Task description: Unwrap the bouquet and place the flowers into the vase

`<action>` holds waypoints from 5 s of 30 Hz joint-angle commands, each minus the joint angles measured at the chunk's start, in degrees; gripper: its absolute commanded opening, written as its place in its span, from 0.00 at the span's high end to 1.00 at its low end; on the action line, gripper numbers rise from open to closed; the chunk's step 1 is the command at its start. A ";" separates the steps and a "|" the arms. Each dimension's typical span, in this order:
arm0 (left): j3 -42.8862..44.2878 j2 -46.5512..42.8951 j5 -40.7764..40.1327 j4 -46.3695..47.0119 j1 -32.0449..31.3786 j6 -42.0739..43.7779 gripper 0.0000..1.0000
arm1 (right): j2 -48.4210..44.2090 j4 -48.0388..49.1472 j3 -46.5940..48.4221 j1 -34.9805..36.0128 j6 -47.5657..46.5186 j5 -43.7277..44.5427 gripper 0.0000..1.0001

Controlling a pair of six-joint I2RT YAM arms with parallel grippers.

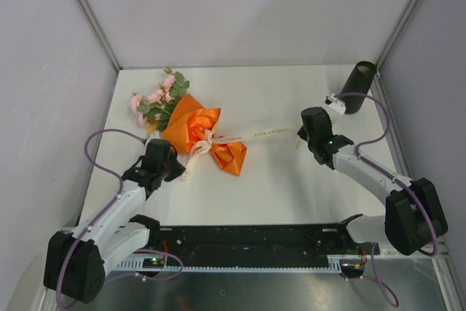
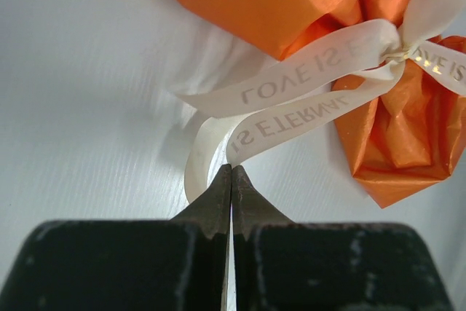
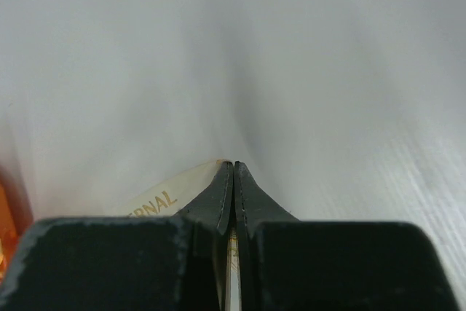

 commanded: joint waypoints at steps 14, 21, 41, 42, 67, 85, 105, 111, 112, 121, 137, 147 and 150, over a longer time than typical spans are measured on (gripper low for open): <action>2.81 0.56 -1.74 1.33 -0.37 2.37 1.00 | -16.60 -7.97 -3.15 -16.85 -0.38 9.95 1.00; 3.84 1.47 -1.92 1.28 -0.37 2.74 1.00 | -18.56 -6.32 -3.15 -21.57 -2.97 8.82 1.00; 12.96 -0.72 15.48 0.97 7.18 7.65 0.28 | -1.94 9.75 6.78 7.09 -12.11 -25.96 0.51; 12.47 0.01 15.72 0.15 9.74 7.49 0.31 | -0.47 10.79 7.77 9.75 -11.24 -25.89 0.48; 6.12 15.42 14.53 15.28 6.59 9.25 0.28 | 6.46 9.17 14.07 21.82 -12.44 -23.17 0.40; 6.24 20.49 12.58 18.48 -1.21 11.37 0.54 | 1.75 7.84 10.64 21.19 -13.37 -21.69 0.42; 9.70 15.68 11.49 11.19 -1.31 11.90 0.86 | 3.82 9.96 10.55 22.06 -11.86 -22.60 0.44; 9.79 14.97 11.38 10.41 -1.32 11.91 1.00 | 4.08 10.05 10.66 22.09 -11.65 -22.71 0.44; 9.87 14.53 11.08 10.02 -1.36 11.77 1.00 | 4.12 10.02 10.59 22.09 -11.63 -22.73 0.44; 11.73 11.48 6.13 5.12 -1.34 10.43 1.00 | 5.05 10.42 10.57 22.04 -11.48 -23.00 0.43; 13.52 7.92 -0.41 -0.01 -1.31 9.47 1.00 | 6.34 10.78 10.61 21.69 -11.35 -23.51 0.42; 19.90 -6.42 -15.37 -7.97 -1.27 6.51 1.00 | 12.41 14.66 10.63 16.65 -15.36 -34.55 0.33; 21.28 -9.83 -20.84 -9.41 -1.23 6.82 1.00 | 15.12 16.14 10.61 15.10 -15.99 -36.60 0.30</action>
